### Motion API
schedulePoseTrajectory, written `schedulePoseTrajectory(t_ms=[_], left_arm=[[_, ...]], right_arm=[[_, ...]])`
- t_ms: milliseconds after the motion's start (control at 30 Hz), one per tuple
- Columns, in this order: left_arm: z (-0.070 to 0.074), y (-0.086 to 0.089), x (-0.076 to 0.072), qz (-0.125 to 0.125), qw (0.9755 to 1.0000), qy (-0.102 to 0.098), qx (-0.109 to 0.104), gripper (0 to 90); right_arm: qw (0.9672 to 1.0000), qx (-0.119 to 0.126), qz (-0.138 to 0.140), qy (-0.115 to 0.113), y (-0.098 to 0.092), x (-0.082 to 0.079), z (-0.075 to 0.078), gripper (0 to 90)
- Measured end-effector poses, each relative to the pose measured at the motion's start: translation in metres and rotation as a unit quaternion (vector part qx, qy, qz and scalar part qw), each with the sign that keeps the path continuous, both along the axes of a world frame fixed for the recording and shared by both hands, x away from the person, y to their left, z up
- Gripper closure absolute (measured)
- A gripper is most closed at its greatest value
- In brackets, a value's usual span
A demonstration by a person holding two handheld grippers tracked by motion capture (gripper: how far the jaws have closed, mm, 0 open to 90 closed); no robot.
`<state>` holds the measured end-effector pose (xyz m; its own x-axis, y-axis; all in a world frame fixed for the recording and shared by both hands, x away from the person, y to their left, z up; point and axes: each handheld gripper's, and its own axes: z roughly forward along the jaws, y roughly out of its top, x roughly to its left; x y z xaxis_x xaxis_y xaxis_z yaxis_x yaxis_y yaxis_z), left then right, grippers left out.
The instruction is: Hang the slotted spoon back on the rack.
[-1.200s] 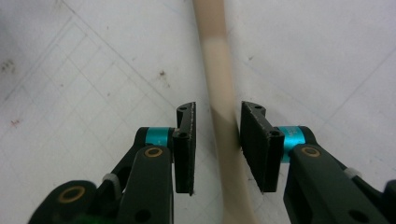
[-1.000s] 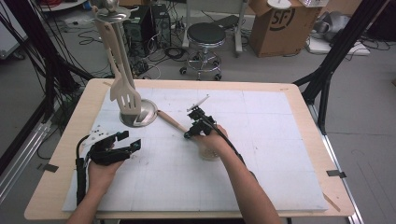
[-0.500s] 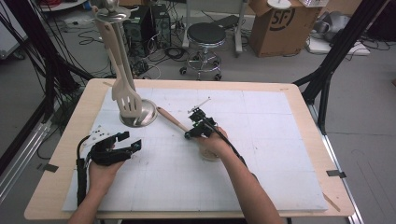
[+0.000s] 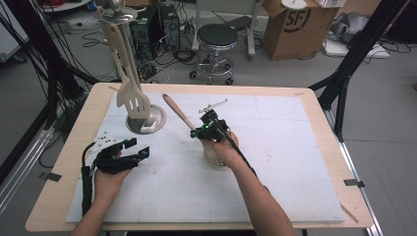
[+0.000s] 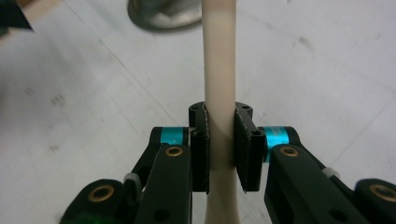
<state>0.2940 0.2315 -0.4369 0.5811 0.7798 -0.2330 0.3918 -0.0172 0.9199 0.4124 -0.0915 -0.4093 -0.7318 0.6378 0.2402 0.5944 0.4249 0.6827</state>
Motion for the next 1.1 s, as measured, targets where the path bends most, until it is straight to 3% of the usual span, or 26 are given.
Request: schedulePoseTrajectory(t_ms=[167,300,400,500,633,733,800,1100], left_arm=[[0.0,0.0,0.0,0.0,1.0,-0.001,-0.001,30.4],[0.0,-0.001,0.0,0.001,1.0,0.0,0.001,30.4],[0.0,0.0,0.0,0.002,1.0,-0.001,-0.001,30.4],[0.0,0.0,0.0,0.001,1.0,0.001,0.001,30.4],[0.0,-0.001,0.0,0.002,1.0,0.0,0.0,30.4],[0.0,0.001,0.0,0.003,1.0,0.001,0.001,30.4],[0.0,0.001,0.0,0.002,1.0,0.0,-0.001,30.4],[0.001,0.001,-0.001,0.001,1.0,-0.001,-0.002,30.4]], right_arm=[[0.9984,0.05,0.009,-0.025,-0.002,-0.004,0.024,78.8],[0.9959,0.07,0.012,-0.056,0.0,-0.004,0.045,78.8],[0.9898,0.123,0.017,-0.071,-0.004,-0.003,0.052,78.8],[0.9861,0.15,0.016,-0.069,-0.008,-0.001,0.053,78.8],[0.9823,0.169,0.019,-0.078,-0.009,0.001,0.056,78.8],[0.9823,0.171,0.023,-0.073,-0.005,0.004,0.067,78.8],[0.9773,0.189,0.039,-0.088,-0.001,0.003,0.079,78.8],[0.968,0.216,0.053,-0.116,0.005,0.002,0.112,78.7]])
